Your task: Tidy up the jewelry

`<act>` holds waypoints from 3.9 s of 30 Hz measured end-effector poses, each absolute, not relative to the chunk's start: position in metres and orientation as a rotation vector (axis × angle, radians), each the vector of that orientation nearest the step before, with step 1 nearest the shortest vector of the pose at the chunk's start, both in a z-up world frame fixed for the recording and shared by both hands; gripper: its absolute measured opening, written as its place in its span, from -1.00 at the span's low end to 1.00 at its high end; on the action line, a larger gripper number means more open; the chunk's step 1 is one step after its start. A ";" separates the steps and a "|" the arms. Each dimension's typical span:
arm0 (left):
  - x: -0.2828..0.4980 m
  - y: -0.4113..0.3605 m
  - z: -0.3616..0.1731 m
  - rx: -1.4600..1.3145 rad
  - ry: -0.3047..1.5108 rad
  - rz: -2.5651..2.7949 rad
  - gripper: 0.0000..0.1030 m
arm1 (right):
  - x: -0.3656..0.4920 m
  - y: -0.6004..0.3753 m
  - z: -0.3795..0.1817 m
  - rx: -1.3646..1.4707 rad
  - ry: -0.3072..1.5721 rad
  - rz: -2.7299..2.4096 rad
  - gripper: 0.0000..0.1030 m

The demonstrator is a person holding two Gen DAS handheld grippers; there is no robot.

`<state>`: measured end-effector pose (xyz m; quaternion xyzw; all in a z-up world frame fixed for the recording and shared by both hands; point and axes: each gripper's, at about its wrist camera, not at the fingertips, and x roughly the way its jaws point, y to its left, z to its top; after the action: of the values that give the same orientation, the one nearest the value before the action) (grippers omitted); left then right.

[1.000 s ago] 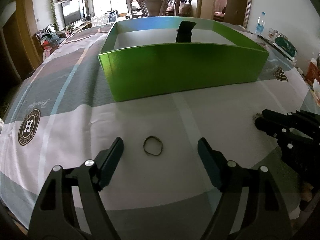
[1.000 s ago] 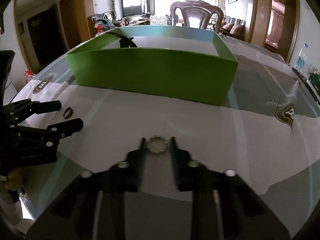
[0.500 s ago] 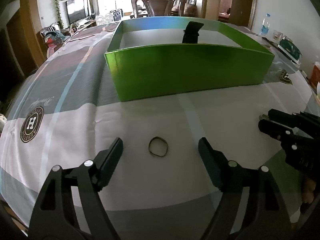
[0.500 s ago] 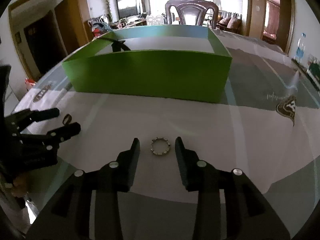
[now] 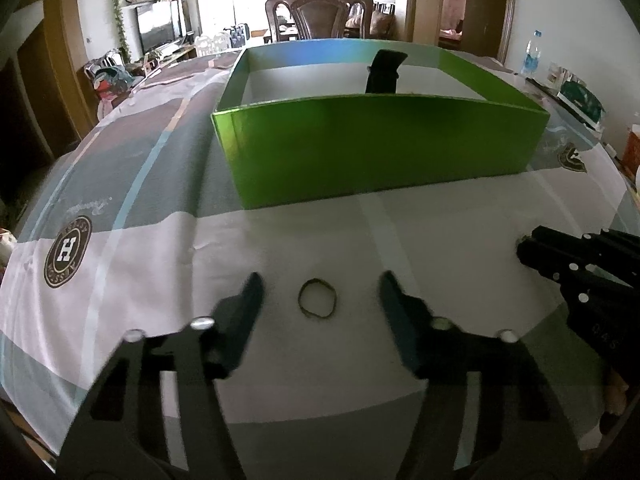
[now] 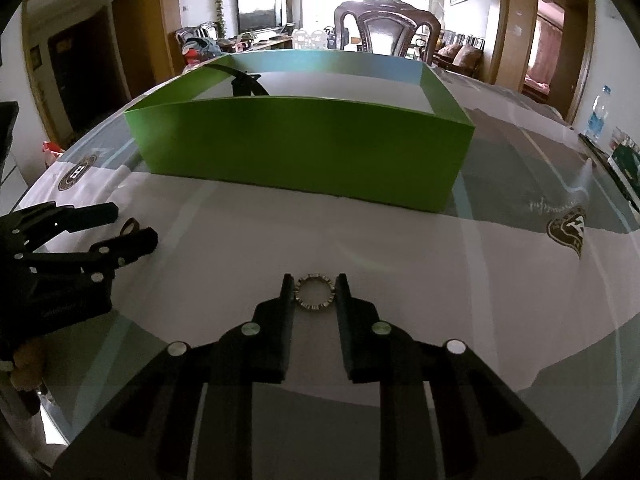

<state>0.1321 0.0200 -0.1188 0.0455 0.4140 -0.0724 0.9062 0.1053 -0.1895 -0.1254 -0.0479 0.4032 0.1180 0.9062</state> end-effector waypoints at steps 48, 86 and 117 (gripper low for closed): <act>0.151 0.029 -0.002 0.053 0.683 -0.159 -0.63 | 0.117 -0.206 0.013 -0.067 0.560 0.183 -0.60; 0.079 0.000 0.016 0.078 0.482 -0.045 0.91 | 0.065 -0.221 0.002 -0.013 0.459 0.057 0.93; 0.067 -0.001 0.017 0.079 0.478 -0.055 0.92 | 0.057 -0.216 0.000 -0.019 0.466 0.048 0.93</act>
<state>0.0671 -0.0013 0.0173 0.0393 0.2366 -0.0273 0.9704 0.0567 -0.2160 0.0001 -0.0093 0.2308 0.0240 0.9727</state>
